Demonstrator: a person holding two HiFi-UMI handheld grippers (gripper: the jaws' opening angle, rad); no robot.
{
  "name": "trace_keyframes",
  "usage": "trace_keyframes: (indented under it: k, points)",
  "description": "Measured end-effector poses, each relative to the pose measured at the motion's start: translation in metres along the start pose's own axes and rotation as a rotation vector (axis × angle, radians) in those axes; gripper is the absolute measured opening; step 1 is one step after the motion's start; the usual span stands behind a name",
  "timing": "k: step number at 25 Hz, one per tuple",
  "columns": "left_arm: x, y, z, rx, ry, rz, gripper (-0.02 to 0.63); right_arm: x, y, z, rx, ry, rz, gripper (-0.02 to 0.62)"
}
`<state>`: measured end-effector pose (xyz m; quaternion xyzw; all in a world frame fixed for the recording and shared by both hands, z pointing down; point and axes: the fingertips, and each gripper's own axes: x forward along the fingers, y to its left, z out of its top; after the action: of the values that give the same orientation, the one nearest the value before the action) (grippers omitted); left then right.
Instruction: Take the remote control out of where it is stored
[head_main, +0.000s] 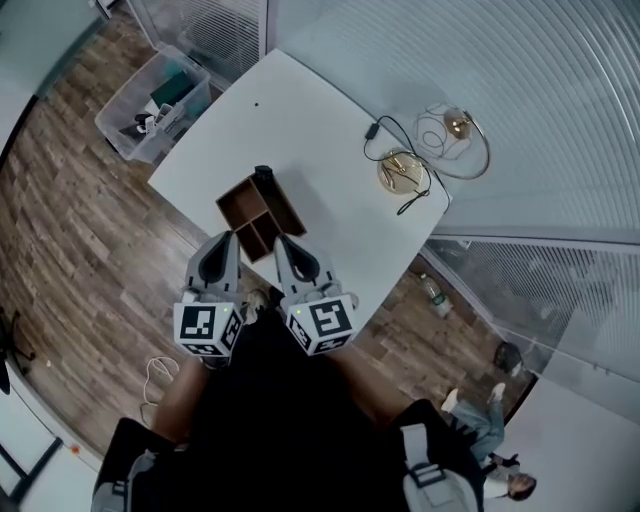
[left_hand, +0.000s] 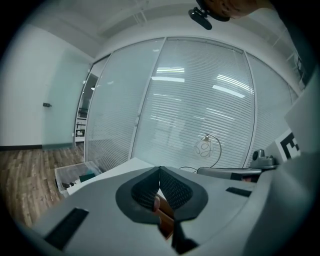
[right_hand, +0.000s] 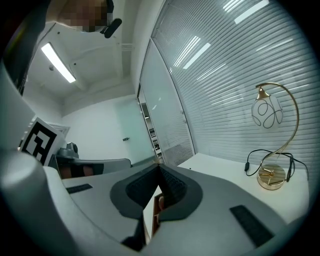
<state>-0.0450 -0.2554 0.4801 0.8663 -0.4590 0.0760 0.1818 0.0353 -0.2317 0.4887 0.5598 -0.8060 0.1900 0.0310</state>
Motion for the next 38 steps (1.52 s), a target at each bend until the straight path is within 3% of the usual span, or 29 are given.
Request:
trace_keyframes:
  k: [14,27,38]
  points:
    - [0.047,0.027,-0.023,-0.044,0.069,0.016,0.008,0.071,-0.043,-0.034,0.005,0.121,0.027,0.005]
    - [0.083,0.048,-0.041,-0.082,0.123,0.036,0.008,0.143,-0.084,-0.076,-0.082,0.279,0.062,0.099]
    - [0.088,0.055,-0.066,-0.102,0.175,0.053,0.008,0.179,-0.09,-0.102,-0.131,0.347,0.171,0.143]
